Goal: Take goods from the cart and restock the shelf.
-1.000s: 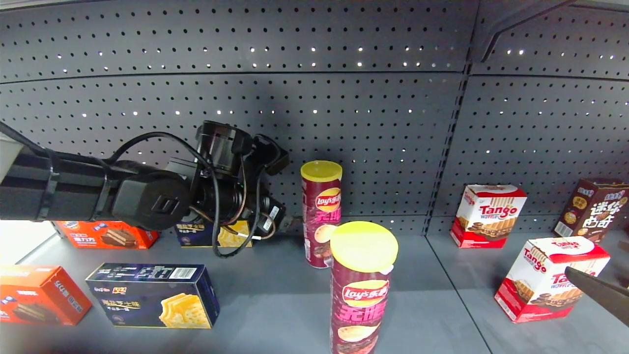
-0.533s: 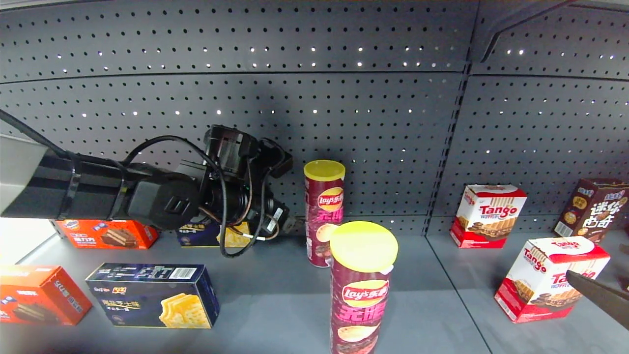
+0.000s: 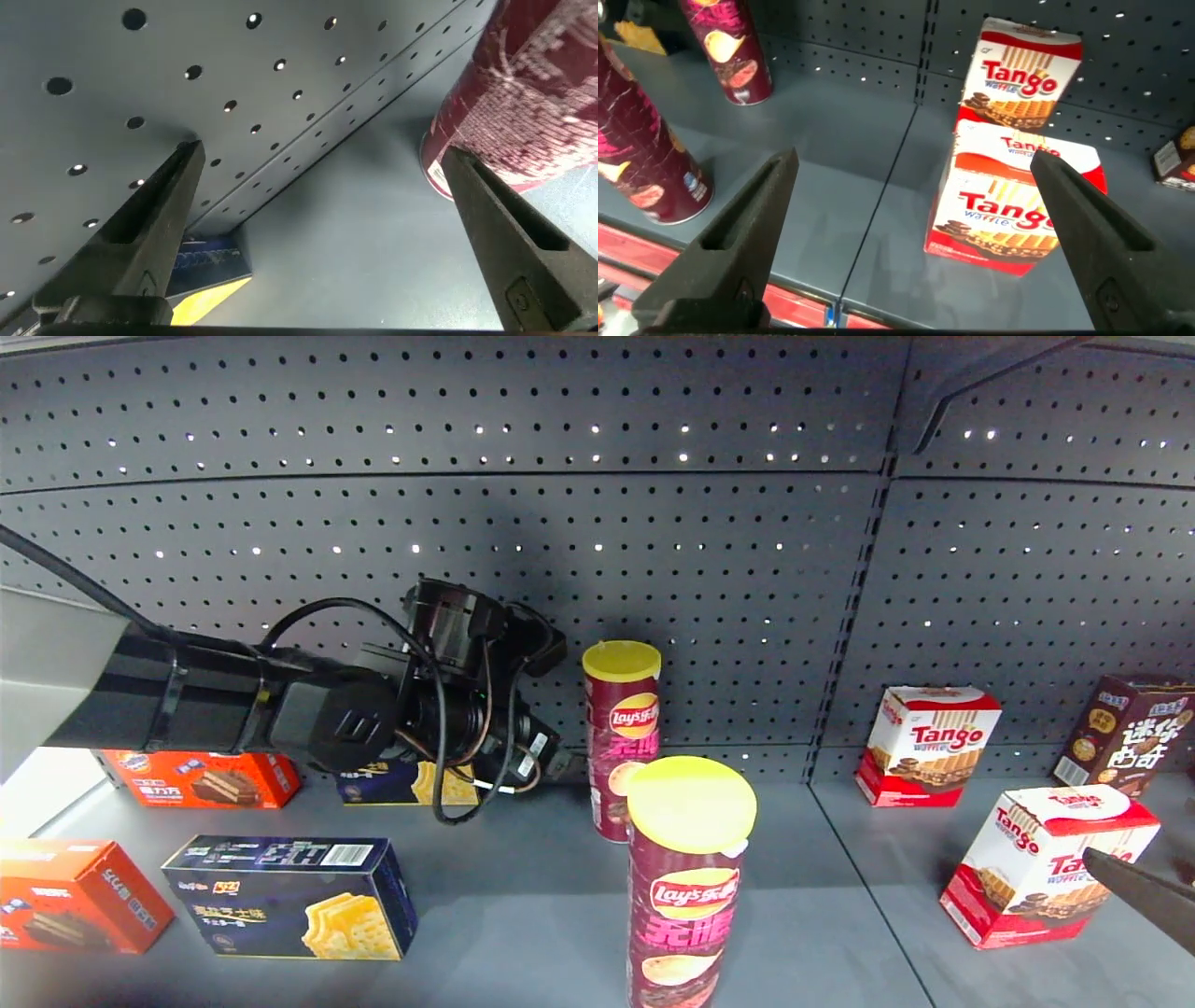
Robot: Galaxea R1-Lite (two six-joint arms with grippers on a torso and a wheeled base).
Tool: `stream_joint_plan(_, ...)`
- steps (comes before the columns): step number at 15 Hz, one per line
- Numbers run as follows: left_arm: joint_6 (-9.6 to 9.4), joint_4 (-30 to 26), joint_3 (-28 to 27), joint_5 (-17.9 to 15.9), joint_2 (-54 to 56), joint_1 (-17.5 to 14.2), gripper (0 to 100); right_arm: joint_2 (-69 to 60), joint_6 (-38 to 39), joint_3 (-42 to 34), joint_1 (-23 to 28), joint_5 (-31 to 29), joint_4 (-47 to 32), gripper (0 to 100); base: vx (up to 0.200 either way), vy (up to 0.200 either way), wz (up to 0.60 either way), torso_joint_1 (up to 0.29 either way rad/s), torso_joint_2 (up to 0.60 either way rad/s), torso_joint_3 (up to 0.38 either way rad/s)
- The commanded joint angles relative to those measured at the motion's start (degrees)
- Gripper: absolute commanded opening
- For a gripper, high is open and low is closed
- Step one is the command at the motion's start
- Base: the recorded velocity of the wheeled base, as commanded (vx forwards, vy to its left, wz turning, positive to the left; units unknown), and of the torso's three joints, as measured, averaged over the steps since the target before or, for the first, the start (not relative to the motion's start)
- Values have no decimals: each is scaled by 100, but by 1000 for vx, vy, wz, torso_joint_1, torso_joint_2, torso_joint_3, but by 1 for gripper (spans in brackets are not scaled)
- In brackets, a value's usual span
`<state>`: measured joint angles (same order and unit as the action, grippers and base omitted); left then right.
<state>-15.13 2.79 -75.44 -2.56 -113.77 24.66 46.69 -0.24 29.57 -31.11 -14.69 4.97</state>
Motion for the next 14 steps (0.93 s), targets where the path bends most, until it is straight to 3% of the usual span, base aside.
stream_joint_plan(1, 1, 2, -6, 1, -13, 12, 100, -37, -2, -4, 0, -16, 4, 100, 0, 0, 0, 0, 0, 0)
stream_joint_plan(14, 19, 2, -200, 27, -312, 56, 100, -81, -2, -39, 0, -25, 4, 100, 0, 0, 0, 0, 0, 0)
